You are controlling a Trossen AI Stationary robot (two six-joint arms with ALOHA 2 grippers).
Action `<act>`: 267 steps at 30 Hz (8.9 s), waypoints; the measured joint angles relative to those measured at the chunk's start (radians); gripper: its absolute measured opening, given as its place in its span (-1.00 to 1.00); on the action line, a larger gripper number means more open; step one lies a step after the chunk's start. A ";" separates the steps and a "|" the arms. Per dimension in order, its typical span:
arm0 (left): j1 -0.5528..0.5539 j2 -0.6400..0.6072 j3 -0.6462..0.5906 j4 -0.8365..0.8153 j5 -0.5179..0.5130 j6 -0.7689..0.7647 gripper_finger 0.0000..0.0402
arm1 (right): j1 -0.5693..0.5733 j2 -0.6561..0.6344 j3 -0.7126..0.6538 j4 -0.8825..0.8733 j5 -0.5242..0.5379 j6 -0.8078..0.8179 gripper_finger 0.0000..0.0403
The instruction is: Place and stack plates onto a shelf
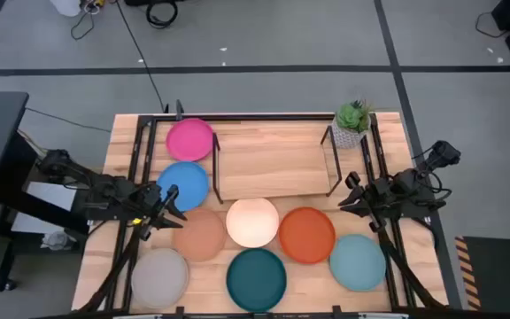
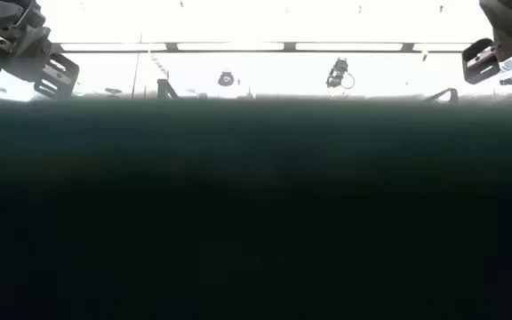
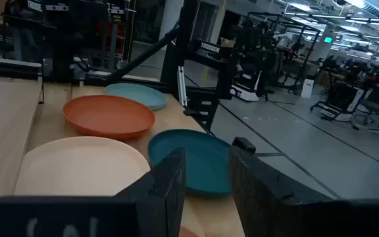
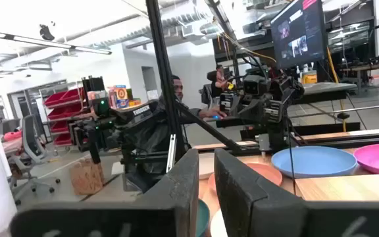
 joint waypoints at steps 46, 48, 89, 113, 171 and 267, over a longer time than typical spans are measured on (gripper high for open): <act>0.000 0.000 0.000 0.000 0.000 0.000 -0.41 | 0.000 0.000 0.000 0.000 0.000 0.000 -0.72; 0.000 0.000 0.000 0.000 0.000 0.000 -0.41 | 0.000 0.000 0.000 0.000 0.000 0.000 -0.72; 0.049 0.094 0.001 0.164 -0.360 0.046 -0.41 | -0.001 0.000 0.000 0.162 0.021 -0.161 -0.72; 0.107 0.369 0.111 0.450 -0.314 0.060 -0.41 | -0.003 0.301 0.147 -0.037 0.284 0.060 -0.76; 0.109 0.373 0.158 0.353 -0.341 0.499 -0.41 | 0.094 1.881 1.219 -1.069 -0.216 0.593 -0.50; 0.108 0.373 0.157 0.126 -0.340 0.020 -0.41 | -0.331 1.577 1.099 -1.170 -0.025 -0.034 -0.93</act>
